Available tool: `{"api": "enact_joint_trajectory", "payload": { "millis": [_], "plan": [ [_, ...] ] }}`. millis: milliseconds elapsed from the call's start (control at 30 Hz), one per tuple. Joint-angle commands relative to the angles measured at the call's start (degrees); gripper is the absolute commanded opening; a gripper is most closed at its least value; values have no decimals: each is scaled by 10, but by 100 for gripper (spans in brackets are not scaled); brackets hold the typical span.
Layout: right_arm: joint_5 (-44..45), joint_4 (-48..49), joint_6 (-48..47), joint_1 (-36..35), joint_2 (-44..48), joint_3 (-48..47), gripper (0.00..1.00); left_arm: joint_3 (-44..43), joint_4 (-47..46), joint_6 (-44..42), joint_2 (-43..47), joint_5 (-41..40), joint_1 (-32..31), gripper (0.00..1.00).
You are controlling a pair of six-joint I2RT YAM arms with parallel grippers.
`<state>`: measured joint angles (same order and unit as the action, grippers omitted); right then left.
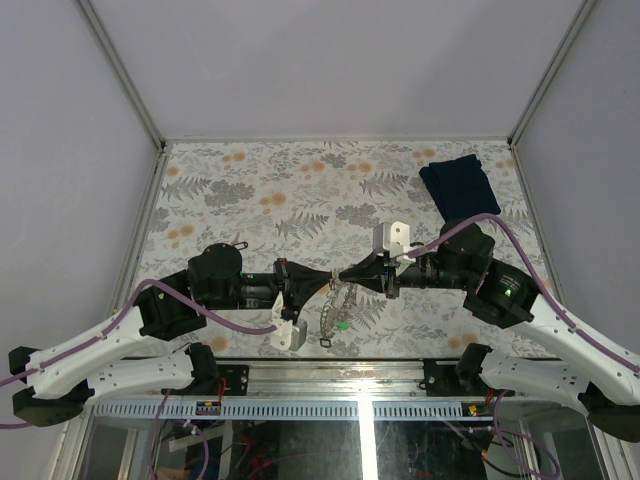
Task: Put the keys on the keyring
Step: Insert the key onto the keyring.
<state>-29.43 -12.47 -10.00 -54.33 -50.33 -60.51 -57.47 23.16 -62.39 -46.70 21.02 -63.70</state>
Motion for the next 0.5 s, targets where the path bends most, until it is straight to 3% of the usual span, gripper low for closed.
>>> {"api": "enact_joint_trajectory", "payload": {
  "millis": [0,467],
  "plan": [
    [24,106,5,3,3,-12,0,-12,0,3,0,40,-4,0],
    [39,127,10,3,-8,-8,0,-15,0,1,-3,44,-4,0]
  ]
}}
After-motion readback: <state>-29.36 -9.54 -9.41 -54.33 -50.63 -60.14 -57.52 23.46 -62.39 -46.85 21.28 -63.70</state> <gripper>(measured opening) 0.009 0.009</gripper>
